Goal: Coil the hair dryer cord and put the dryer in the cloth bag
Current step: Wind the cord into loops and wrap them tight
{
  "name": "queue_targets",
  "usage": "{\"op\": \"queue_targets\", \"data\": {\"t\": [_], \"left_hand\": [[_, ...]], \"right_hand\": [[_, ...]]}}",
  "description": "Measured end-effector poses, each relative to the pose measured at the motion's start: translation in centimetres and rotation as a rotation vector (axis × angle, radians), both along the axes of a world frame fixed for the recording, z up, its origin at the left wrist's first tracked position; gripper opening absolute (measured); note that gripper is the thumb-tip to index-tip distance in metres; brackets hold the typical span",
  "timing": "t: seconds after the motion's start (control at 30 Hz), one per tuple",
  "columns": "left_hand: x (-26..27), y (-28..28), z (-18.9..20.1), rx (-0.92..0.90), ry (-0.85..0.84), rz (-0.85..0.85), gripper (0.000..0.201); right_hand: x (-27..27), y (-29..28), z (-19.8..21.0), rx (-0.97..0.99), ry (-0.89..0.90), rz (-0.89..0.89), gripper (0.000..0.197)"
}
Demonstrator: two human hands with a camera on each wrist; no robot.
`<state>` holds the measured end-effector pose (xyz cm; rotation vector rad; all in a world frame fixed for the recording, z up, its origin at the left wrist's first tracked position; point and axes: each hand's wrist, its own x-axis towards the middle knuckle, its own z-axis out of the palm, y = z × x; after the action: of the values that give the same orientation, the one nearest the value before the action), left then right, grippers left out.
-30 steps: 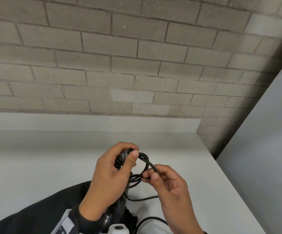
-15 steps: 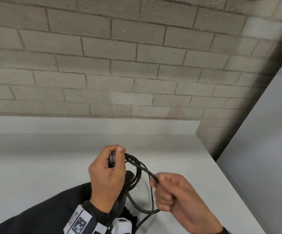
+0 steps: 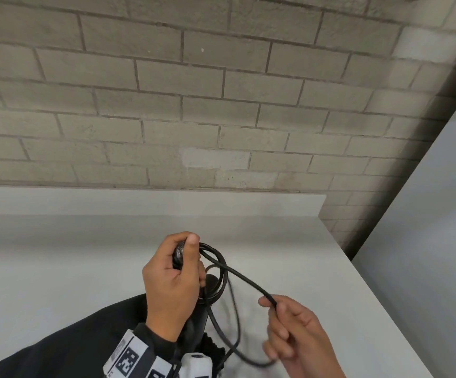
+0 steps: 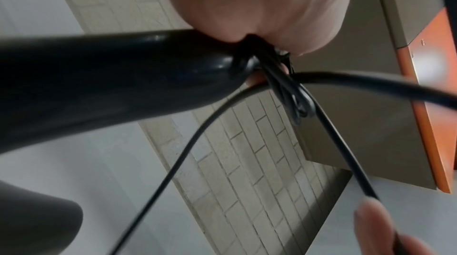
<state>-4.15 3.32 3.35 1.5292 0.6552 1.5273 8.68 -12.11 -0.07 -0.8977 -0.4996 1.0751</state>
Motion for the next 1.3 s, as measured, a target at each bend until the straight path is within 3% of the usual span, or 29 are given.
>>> {"op": "queue_targets", "data": {"t": [0.13, 0.23, 0.27, 0.3, 0.37, 0.47, 0.53, 0.6, 0.67, 0.73, 0.77, 0.87, 1.07, 1.23, 1.3], "left_hand": [[-0.5, 0.9, 0.1, -0.051, -0.005, 0.058, 0.031], [-0.7, 1.1, 0.0, -0.034, 0.015, 0.069, 0.031], [-0.6, 0.8, 0.1, -0.025, 0.019, 0.063, 0.028], [-0.4, 0.4, 0.1, -0.023, 0.018, 0.058, 0.025], [0.2, -0.3, 0.1, -0.025, 0.011, 0.056, 0.021], [0.8, -0.8, -0.1, -0.011, 0.015, 0.060, 0.023], [0.8, -0.9, -0.2, 0.003, 0.023, 0.062, 0.024], [0.9, -0.8, -0.3, 0.012, 0.026, 0.069, 0.024], [0.9, -0.8, -0.4, 0.017, 0.027, 0.077, 0.024], [1.0, -0.8, -0.4, 0.021, 0.030, 0.084, 0.025], [1.1, -0.9, -0.4, 0.024, 0.035, 0.086, 0.025], [1.1, -1.1, -0.4, 0.020, 0.041, 0.079, 0.028], [0.6, -0.3, -0.2, 0.015, 0.044, 0.121, 0.025], [1.0, -0.6, -0.3, 0.001, 0.037, 0.104, 0.026], [1.0, -0.5, -0.3, 0.012, 0.038, 0.093, 0.024]], "right_hand": [[3.2, -2.0, 0.6, -0.244, -0.329, 0.023, 0.036], [5.0, -3.4, 0.6, -0.296, -0.528, -0.064, 0.062], [5.3, -3.6, 0.5, -0.321, -0.581, -0.125, 0.061], [5.4, -3.6, 0.2, -0.351, -0.616, -0.206, 0.049], [5.2, -2.9, -0.7, -0.353, -0.624, -0.318, 0.007], [3.7, -1.8, -2.5, -0.428, -0.705, -0.444, 0.036], [1.7, -1.1, -2.3, -0.451, -0.896, -0.494, 0.056], [-0.4, -0.6, -1.4, -0.312, -1.108, -0.637, 0.061], [-3.0, 0.2, 0.4, -0.161, -1.174, -0.667, 0.048], [-5.4, 1.2, 2.0, -0.153, -1.124, -0.494, 0.016], [-6.1, 1.7, 2.4, -0.211, -1.080, -0.344, 0.012], [-7.0, 3.2, 2.3, -0.314, -0.962, -0.009, 0.027], [-7.0, 4.3, 1.6, -0.291, -0.455, 0.153, 0.033], [-5.6, 3.6, 1.9, -0.062, -0.076, 0.271, 0.030], [-4.3, 2.8, 2.4, 0.004, -0.019, 0.246, 0.038]]}}
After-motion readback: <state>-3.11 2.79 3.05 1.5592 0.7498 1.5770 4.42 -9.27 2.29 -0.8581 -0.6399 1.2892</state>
